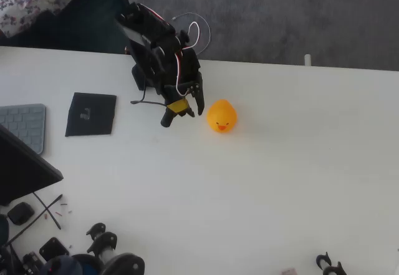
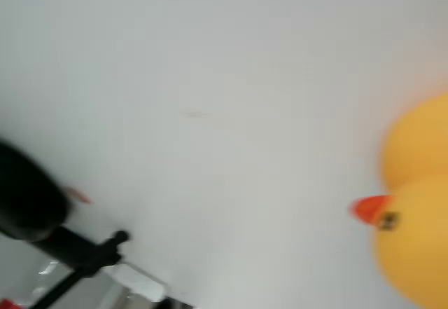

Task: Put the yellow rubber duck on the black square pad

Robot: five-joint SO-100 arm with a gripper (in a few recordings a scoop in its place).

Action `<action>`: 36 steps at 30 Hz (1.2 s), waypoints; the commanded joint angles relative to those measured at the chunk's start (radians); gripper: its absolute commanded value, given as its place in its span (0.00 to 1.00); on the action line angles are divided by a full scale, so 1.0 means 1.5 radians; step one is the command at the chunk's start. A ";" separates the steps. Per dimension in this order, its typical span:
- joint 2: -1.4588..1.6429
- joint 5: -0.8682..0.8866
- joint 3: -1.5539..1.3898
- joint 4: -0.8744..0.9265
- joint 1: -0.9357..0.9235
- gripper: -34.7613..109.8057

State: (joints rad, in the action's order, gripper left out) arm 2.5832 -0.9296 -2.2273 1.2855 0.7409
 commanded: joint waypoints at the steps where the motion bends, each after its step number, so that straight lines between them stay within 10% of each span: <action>1: 0.011 -0.005 0.004 0.009 0.034 0.27; 25: -0.043 -0.010 0.007 -0.128 0.040 0.28; 36: -0.145 -0.011 0.006 -0.126 0.042 0.50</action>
State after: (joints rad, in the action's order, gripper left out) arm 2.3639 -0.9357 -2.2350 1.0983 0.7747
